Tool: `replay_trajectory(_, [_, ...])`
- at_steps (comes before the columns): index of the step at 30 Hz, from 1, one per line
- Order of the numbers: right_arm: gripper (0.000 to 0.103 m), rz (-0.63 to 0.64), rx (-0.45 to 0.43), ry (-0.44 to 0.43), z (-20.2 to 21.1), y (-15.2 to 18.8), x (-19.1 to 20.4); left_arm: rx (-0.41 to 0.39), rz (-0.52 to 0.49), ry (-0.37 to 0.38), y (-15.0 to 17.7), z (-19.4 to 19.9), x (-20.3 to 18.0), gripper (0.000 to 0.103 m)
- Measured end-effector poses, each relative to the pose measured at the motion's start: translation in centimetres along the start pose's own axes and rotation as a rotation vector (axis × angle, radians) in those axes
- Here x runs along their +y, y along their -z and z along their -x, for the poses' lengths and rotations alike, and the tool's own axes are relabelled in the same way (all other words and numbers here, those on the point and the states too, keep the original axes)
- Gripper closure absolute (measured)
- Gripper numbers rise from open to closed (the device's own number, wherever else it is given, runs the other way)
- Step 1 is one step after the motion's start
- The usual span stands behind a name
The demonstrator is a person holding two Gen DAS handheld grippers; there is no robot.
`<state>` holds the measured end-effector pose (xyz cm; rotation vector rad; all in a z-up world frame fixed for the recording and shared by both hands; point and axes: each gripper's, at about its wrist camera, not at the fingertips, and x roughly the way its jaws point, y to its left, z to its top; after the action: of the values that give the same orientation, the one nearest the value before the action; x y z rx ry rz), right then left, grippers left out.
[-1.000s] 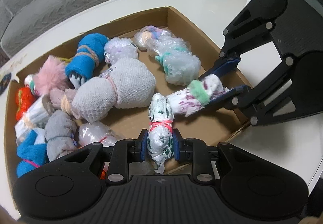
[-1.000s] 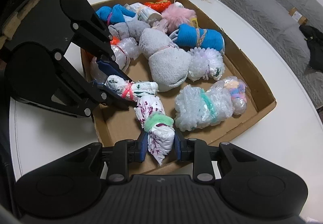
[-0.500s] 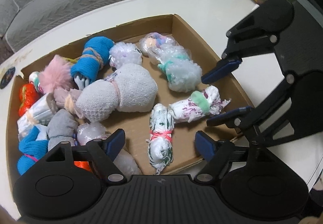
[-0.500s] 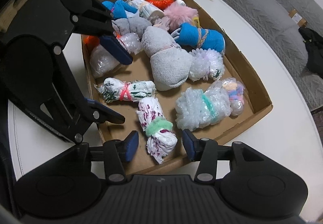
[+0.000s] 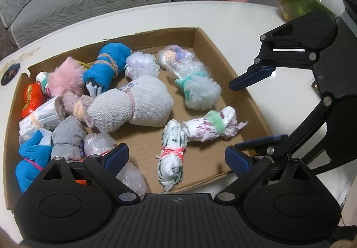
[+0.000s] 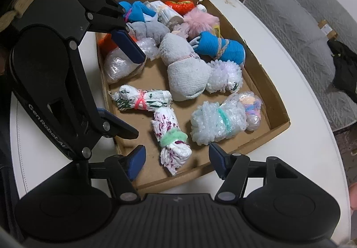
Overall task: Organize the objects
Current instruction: 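Open both grippers and lift them out of the box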
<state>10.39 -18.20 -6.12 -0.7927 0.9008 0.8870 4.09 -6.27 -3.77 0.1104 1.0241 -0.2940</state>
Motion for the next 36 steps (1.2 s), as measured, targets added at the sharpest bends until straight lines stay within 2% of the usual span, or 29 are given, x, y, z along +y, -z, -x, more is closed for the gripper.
replay_trajectory(1, [0.033,0.001,-0.001,0.003,0.1,0.0,0.1,-0.009,0.011,-0.002,0.1,0.3,-0.1,0.002])
replay_trajectory(11, [0.025,-0.047,-0.052,0.032,2.0,0.9,0.9,-0.109,0.065,-0.041,0.6,2.2,-1.2,0.001])
replay_trajectory(14, [0.02,-0.079,-0.074,0.04,2.2,1.0,1.3,-0.136,0.09,-0.075,0.8,2.8,-1.2,0.001])
replay_trajectory(16, [0.012,-0.1,-0.091,0.04,2.4,1.0,1.6,-0.159,0.105,-0.1,1.1,3.5,-1.1,0.001])
replay_trajectory(18, [0.01,-0.122,-0.104,0.046,2.5,1.0,2.1,-0.187,0.107,-0.144,1.3,4.0,-1.0,0.001])
replay_trajectory(22, [0.005,-0.182,-0.124,0.069,2.9,1.1,3.1,-0.235,0.126,-0.283,1.6,5.3,-0.7,0.0])
replay_trajectory(26, [0.004,-0.293,-0.153,0.104,3.0,1.2,3.6,-0.176,0.108,-0.41,1.1,5.2,-0.3,0.0])
replay_trajectory(28, [0.004,-0.357,-0.174,0.116,3.0,1.4,3.8,-0.196,0.08,-0.456,1.3,5.2,-0.2,0.0])
replay_trajectory(30, [0.003,-0.409,-0.197,0.125,3.0,1.5,4.0,-0.233,0.085,-0.448,1.7,5.5,0.0,0.0])
replay_trajectory(36, [0.002,-0.519,-0.237,0.116,3.0,1.6,4.6,-0.27,0.116,-0.404,2.2,6.3,0.9,0.0])
